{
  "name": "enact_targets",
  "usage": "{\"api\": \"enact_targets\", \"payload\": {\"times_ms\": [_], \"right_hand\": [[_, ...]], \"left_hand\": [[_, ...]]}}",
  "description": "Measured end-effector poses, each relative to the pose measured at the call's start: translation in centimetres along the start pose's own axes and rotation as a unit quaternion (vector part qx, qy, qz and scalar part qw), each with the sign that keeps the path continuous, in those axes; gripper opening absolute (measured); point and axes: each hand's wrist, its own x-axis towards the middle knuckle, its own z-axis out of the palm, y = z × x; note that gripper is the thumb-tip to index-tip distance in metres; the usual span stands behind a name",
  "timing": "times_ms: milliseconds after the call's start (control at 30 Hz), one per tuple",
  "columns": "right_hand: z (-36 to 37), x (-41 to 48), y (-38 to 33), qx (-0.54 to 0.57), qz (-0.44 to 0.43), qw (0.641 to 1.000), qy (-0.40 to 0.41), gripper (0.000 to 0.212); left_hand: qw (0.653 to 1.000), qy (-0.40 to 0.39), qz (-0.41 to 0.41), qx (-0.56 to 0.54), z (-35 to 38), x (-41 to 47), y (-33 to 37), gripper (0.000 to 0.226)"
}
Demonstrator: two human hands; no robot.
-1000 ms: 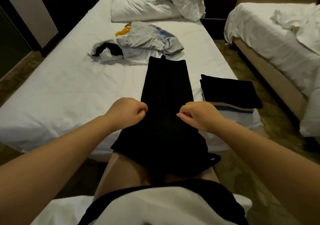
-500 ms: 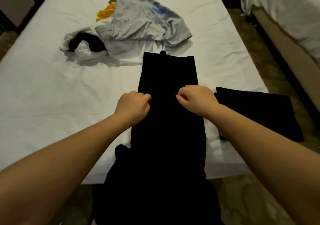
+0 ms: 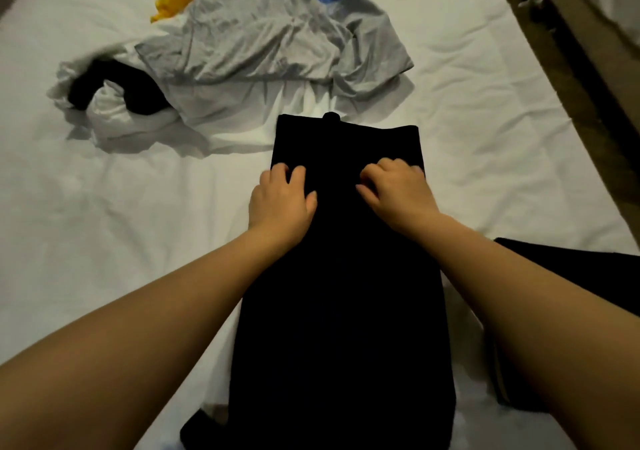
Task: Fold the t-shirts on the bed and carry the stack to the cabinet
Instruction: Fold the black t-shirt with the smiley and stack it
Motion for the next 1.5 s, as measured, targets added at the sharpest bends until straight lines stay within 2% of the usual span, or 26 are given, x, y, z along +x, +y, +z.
{"api": "enact_targets", "payload": {"times_ms": [133, 267, 367, 467, 567, 633, 700, 767, 833, 967, 1067, 1100, 1133, 1200, 1267, 1367, 1433, 1500], "right_hand": [[0.6, 2.8, 2.3, -0.023, 0.064, 0.997, 0.027, 0.047], [0.1, 4.8, 4.3, -0.018, 0.101, 0.995, 0.000, 0.059], [-0.8, 5.9, 5.0, 0.001, 0.097, 0.995, -0.013, 0.049], [-1.6, 6.7, 4.9, 0.025, 0.075, 0.997, 0.017, 0.032], [-2.1, 7.0, 4.9, 0.047, 0.057, 0.996, 0.040, 0.023], [-2.3, 6.9, 5.4, 0.075, 0.061, 0.994, 0.050, 0.019], [-2.4, 6.7, 6.3, 0.120, 0.092, 0.986, 0.064, 0.017], [-2.5, 6.3, 7.2, 0.178, 0.140, 0.971, 0.076, 0.016], [-2.7, 5.8, 8.0, 0.237, 0.175, 0.952, 0.077, 0.012], [-3.2, 5.1, 9.0, 0.330, 0.202, 0.922, 0.033, 0.012], [-3.8, 5.3, 9.1, 0.356, 0.203, 0.911, -0.055, 0.016], [-4.0, 5.5, 9.2, 0.346, 0.202, 0.912, -0.094, 0.019], [-4.3, 5.6, 9.2, 0.321, 0.197, 0.917, -0.131, 0.021], [-5.4, 6.0, 9.5, 0.275, 0.184, 0.930, -0.160, 0.018], [-6.9, 6.5, 10.2, 0.303, 0.181, 0.928, -0.117, 0.017], [-7.8, 7.2, 10.9, 0.366, 0.184, 0.910, -0.059, 0.021], [-6.3, 7.7, 10.8, 0.307, 0.177, 0.934, -0.049, 0.023], [-4.4, 8.1, 10.5, 0.249, 0.175, 0.953, -0.004, 0.023]], "left_hand": [[0.999, 0.028, -0.035, -0.020, 0.4, 3.3, -0.4, 0.048], [0.991, 0.059, -0.081, -0.087, 0.1, 5.9, -1.3, 0.044], [0.981, 0.071, -0.118, -0.137, -0.5, 7.4, -2.0, 0.040], [0.969, 0.067, -0.151, -0.183, -0.9, 8.2, -2.4, 0.039], [0.940, 0.059, -0.211, -0.260, -1.0, 8.6, -3.1, 0.037], [0.914, 0.047, -0.235, -0.327, -1.0, 8.9, -3.6, 0.023], [0.892, 0.032, -0.242, -0.379, -1.2, 9.1, -4.0, 0.006], [0.868, 0.031, -0.247, -0.430, -1.3, 9.4, -4.4, 0.020], [0.853, 0.035, -0.244, -0.460, -1.3, 9.5, -4.6, 0.022], [0.838, -0.028, -0.229, -0.495, -1.5, 9.6, -3.7, 0.022], [0.844, -0.091, -0.214, -0.484, -2.2, 10.1, -2.8, 0.005], [0.839, -0.108, -0.208, -0.491, -2.2, 10.3, -2.6, 0.011], [0.834, -0.114, -0.204, -0.500, -2.1, 10.5, -2.5, 0.018], [0.829, -0.066, -0.209, -0.514, -2.0, 10.8, -2.7, 0.024], [0.818, 0.001, -0.208, -0.536, -2.2, 11.2, -3.4, 0.020], [0.798, 0.011, -0.199, -0.569, -2.1, 11.6, -4.2, 0.010], [0.787, -0.002, -0.221, -0.575, -1.3, 11.7, -4.4, 0.009], [0.788, 0.021, -0.234, -0.570, -0.5, 11.8, -4.4, 0.011]]}}
